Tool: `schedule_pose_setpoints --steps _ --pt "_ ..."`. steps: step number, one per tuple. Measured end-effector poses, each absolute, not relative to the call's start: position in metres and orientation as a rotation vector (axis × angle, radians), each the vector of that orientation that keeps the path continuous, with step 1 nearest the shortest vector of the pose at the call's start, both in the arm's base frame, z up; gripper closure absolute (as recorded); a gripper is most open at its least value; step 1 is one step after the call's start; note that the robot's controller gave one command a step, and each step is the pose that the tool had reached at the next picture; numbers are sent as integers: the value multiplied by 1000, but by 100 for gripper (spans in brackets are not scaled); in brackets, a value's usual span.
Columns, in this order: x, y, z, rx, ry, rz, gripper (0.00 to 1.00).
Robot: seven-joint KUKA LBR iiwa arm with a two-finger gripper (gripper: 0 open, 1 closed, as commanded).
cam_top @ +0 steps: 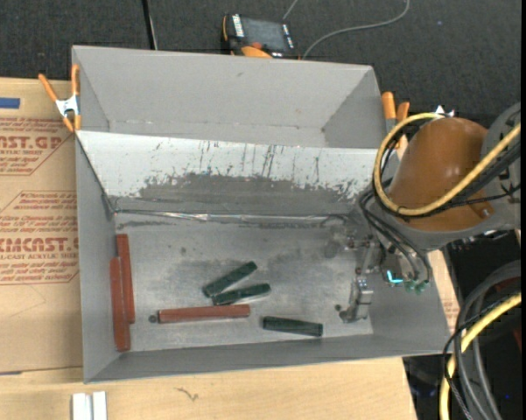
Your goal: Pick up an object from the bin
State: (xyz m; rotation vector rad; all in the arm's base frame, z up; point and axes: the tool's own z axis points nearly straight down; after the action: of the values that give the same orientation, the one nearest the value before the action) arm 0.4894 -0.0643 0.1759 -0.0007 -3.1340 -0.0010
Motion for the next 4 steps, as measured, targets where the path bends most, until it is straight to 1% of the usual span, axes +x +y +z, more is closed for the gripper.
schedule_pose_setpoints --steps 1,2,3,4 --pt "485 -45 67 76 -3146 -1 0" --pt "486 41 70 -1 -3147 -8 0" --pt "485 36 69 -9 -3142 -1 100" --pt "483 42 122 27 -3145 -2 100"
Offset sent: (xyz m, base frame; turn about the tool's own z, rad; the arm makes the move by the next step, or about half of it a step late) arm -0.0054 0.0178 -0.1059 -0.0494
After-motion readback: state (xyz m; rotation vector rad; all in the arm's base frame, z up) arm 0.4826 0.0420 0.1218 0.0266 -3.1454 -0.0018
